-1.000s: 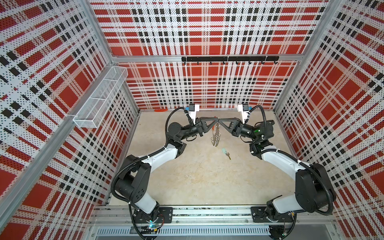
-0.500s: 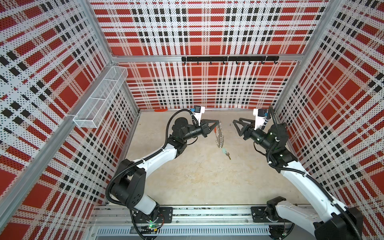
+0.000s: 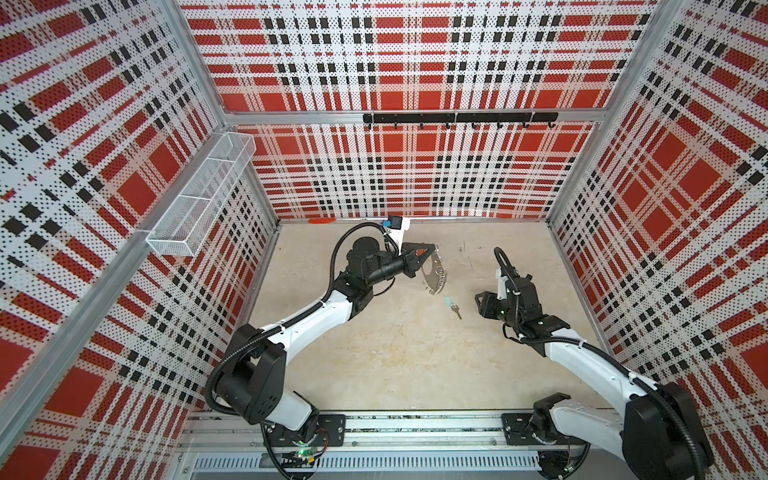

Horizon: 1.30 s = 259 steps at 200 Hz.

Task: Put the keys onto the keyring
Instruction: 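Move the open right gripper down over the green-tagged key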

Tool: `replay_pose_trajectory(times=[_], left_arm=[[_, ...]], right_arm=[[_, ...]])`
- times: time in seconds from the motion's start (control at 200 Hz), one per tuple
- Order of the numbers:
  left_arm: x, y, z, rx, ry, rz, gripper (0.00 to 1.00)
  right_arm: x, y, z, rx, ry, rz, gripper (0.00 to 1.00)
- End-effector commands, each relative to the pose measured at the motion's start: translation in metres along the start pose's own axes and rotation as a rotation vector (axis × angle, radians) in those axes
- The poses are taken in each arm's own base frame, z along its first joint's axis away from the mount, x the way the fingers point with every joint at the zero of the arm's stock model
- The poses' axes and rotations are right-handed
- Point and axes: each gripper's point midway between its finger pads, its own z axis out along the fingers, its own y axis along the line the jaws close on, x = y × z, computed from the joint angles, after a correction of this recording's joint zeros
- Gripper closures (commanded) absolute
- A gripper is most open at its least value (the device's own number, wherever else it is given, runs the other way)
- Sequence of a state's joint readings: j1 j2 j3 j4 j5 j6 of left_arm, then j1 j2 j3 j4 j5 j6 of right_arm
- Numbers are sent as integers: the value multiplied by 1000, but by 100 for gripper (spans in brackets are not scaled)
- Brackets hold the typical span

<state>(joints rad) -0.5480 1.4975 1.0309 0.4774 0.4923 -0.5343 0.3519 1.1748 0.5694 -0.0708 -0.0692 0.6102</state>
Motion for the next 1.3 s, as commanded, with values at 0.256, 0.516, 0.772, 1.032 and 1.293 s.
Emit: replay_pose_trajectory(times=[0.256,0.516,0.772,1.032,1.293], left_arm=[[-29,-4,-27,-16,-96,35,100],[-31,-7,-38,-12,-107,25,100],[-29,-8,-36,5,-98,19,100],[-31,-11,-34,16,-99,21,100],[-31,-9,-32,14,-99,26,100]], right_arm=[[10,12,59,-109,129,-21,48],[44,14,73,-163,211,60,47],[72,37,77,-242,258,67,48],[68,66,78,-320,251,42,50],[33,33,65,-76,132,-255,59]])
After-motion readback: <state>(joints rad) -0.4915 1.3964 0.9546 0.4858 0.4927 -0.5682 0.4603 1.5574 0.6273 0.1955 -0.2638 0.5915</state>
